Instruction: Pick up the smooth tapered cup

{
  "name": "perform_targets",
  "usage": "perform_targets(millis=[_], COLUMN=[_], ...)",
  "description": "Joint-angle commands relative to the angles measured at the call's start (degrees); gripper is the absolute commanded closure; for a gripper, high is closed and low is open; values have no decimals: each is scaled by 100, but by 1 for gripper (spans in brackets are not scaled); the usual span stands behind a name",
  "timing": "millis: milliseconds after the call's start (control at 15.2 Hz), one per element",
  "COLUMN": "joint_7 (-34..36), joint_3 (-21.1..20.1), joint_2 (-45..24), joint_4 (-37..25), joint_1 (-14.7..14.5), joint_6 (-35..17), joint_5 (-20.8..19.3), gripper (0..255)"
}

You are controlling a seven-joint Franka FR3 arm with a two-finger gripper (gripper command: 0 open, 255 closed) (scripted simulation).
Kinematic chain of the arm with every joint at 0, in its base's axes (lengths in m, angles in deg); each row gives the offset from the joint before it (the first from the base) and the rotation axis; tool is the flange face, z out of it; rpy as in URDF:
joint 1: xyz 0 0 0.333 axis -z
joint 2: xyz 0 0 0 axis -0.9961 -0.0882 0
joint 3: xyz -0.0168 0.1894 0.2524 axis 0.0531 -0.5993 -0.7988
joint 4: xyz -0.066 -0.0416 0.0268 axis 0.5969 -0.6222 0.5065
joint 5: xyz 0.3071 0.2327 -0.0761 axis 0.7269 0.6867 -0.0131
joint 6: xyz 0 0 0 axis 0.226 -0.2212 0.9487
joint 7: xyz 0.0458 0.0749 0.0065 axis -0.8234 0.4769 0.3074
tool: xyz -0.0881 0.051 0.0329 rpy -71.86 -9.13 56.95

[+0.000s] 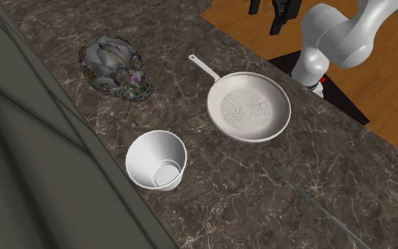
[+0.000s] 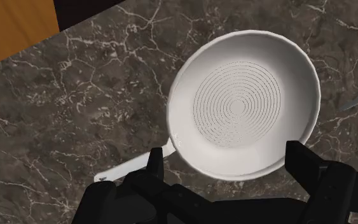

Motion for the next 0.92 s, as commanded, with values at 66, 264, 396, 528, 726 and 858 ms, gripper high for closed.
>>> perform_targets(millis=[66, 264, 396, 528, 726, 858], joint_7=[14, 55, 82, 110, 154, 187], joint_3=[-33, -129, -189, -248, -336, -391], joint_2=[-200, -811, -1225, -1642, -2274, -2701], joint_4=[-84, -381, -615, -878, -1327, -1663], joint_1=[-23, -86, -127, -165, -217, -251], joint_6=[-119, -444, -632, -795, -992, -1092], joint_5=[33, 121, 169, 208, 251, 267], gripper=[0, 0, 0, 0, 0, 0])
